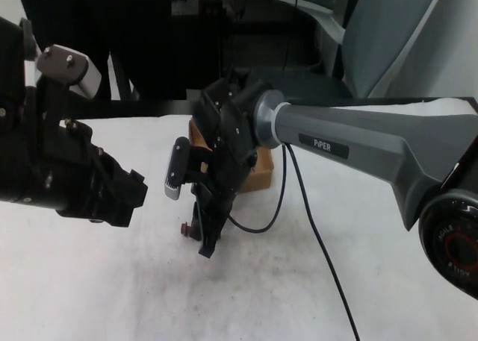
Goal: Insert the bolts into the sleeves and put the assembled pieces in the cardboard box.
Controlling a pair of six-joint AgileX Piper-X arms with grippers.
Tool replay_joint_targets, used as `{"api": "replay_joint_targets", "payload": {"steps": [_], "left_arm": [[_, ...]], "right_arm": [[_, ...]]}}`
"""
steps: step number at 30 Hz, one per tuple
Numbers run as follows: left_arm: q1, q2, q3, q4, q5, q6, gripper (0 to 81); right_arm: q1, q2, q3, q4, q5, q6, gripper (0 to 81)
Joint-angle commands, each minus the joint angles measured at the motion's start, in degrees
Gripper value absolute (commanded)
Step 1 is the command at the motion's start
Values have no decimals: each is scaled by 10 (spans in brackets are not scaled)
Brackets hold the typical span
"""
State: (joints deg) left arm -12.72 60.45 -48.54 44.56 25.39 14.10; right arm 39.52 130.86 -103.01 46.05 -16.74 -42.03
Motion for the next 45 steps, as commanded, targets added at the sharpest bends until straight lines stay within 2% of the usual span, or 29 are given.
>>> {"api": "replay_joint_targets", "payload": {"steps": [1, 5, 9, 14, 25, 30, 34, 37, 45], "left_arm": [[1, -8, -6, -4, 5, -2, 3], [1, -8, -6, -2, 5, -2, 3], [1, -8, -6, -2, 5, -2, 3], [1, -8, -6, -2, 5, -2, 3], [1, -14, -22, -8, 5, 5, 3], [1, -16, -45, -7, 5, 5, 3], [1, -18, -60, -8, 7, 4, 3], [1, -28, -57, -45, 56, -31, 3], [1, -40, -1, -285, 108, -204, 3]], "right_arm": [[8, -1, -6, -17, 5, 0, 8], [20, -1, -6, -50, 35, 2, 8], [22, -6, -8, -64, 83, 50, 8], [14, -25, -9, -59, 94, 57, 8], [-30, -104, -9, -59, 95, 66, 8], [-63, -149, -9, -51, 91, 117, 8], [-91, -191, -9, -50, 55, 159, 8], [-110, -223, -7, -69, 16, 206, 8], [-159, -301, -7, -166, -158, 368, 8]]}}
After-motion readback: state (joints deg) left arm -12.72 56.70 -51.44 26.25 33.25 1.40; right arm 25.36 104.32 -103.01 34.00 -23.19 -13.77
